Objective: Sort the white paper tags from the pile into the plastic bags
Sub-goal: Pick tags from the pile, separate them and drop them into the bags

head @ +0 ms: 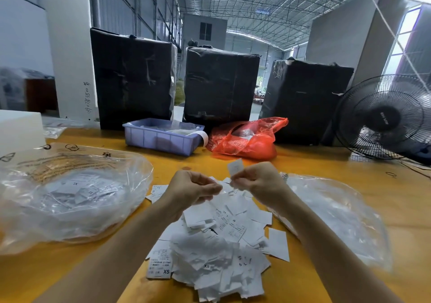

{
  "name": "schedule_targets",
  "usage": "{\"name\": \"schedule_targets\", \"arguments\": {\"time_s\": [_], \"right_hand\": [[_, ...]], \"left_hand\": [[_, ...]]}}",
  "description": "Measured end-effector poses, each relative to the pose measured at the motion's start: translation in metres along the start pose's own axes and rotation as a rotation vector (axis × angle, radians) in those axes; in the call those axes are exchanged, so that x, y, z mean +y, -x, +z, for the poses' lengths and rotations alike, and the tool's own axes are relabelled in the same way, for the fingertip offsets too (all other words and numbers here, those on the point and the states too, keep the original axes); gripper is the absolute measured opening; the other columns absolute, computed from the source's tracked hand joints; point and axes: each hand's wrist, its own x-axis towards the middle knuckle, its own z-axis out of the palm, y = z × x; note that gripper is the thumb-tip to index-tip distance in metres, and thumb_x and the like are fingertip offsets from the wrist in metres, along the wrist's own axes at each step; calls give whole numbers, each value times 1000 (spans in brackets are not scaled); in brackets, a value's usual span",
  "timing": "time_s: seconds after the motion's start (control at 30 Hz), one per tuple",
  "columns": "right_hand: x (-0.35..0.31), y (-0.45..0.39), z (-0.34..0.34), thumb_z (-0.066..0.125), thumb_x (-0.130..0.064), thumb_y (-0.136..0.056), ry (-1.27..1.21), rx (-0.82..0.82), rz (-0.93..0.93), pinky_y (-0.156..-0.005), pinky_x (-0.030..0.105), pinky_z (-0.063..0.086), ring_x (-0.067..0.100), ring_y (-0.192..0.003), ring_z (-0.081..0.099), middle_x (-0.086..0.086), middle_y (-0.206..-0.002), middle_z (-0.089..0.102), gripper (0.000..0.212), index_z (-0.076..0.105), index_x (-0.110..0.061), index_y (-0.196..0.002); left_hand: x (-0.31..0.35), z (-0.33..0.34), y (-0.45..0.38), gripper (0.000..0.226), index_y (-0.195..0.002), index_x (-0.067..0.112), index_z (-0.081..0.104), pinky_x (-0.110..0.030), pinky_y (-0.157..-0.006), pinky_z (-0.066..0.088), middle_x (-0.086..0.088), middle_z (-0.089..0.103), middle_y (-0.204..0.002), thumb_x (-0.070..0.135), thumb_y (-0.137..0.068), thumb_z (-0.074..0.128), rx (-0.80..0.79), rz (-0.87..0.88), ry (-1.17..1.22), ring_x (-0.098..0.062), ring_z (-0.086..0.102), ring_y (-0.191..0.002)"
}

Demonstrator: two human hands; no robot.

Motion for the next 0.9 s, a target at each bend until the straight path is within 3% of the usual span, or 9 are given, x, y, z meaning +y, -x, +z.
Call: {"name": "schedule_targets", "arguments": {"time_s": [0.07, 0.13, 0.23, 0.33, 0.4, 0.53, 0.67, 0.9], "right_hand": [[2, -1, -6, 67, 6, -80, -181, 129, 71, -69, 31, 59, 20, -78, 69, 15, -91, 70, 36, 60, -6, -114], [1, -1, -8, 69, 10, -76, -471, 129, 197, -59, 23, 57, 22, -78, 70, 17, -95, 66, 53, 47, -14, -118], [-5, -3, -5, 68, 11, -76, -741, 96, 336, -58, 25, 57, 22, -70, 71, 17, -91, 66, 31, 56, -1, -102], [-5, -3, -1, 70, 2, -77, -656, 80, 378, -63, 26, 48, 12, -66, 63, 6, -77, 68, 12, 65, -6, -84], [-4, -2, 1, 70, 3, -76, -652, 76, 378, -63, 26, 43, 12, -64, 59, 5, -72, 66, 12, 66, -7, -81], [-4, -1, 3, 71, 7, -74, -708, 69, 346, -60, 23, 53, 16, -61, 67, 8, -65, 68, 14, 62, -4, -79], [-2, -1, 4, 76, -3, -73, -550, 96, 310, -60, 24, 49, 7, -57, 65, 2, -68, 67, 18, 62, -11, -82], [-3, -1, 6, 77, 3, -71, -470, 91, 247, -44, 11, 43, 1, -48, 59, 4, -70, 64, 20, 62, -8, -80]], "left_hand": [[0, 1, 0, 15, -70, 10, 66, -19, -61, 52, -1, 70, -63, 7, -68, 81, 4, -15, 38, -7, 65, -55], [1, 3, 1, 21, -72, 8, 62, -18, -57, 53, -2, 70, -64, 1, -65, 81, 20, -17, 106, -10, 66, -55], [1, 7, 2, 26, -79, 7, 60, -18, -58, 53, 4, 71, -60, -2, -65, 80, 43, -2, 143, -10, 68, -54], [2, 10, 2, 32, -88, 5, 59, -19, -60, 55, -6, 73, -67, -1, -66, 79, 21, 5, 186, -13, 70, -58], [2, 12, 3, 33, -89, 6, 58, -17, -56, 54, -9, 73, -68, 0, -65, 80, 8, 12, 204, -14, 70, -59], [3, 13, 3, 33, -87, 7, 58, -17, -54, 52, -9, 73, -67, 3, -63, 81, 4, 20, 215, -14, 70, -59], [5, 12, 4, 43, -91, 6, 59, -20, -58, 53, -13, 73, -74, 9, -55, 82, 5, 19, 235, -16, 70, -62], [5, 10, 3, 36, -92, 4, 59, -20, -58, 55, -16, 73, -77, 0, -64, 80, 20, 8, 248, -18, 71, -63]]}}
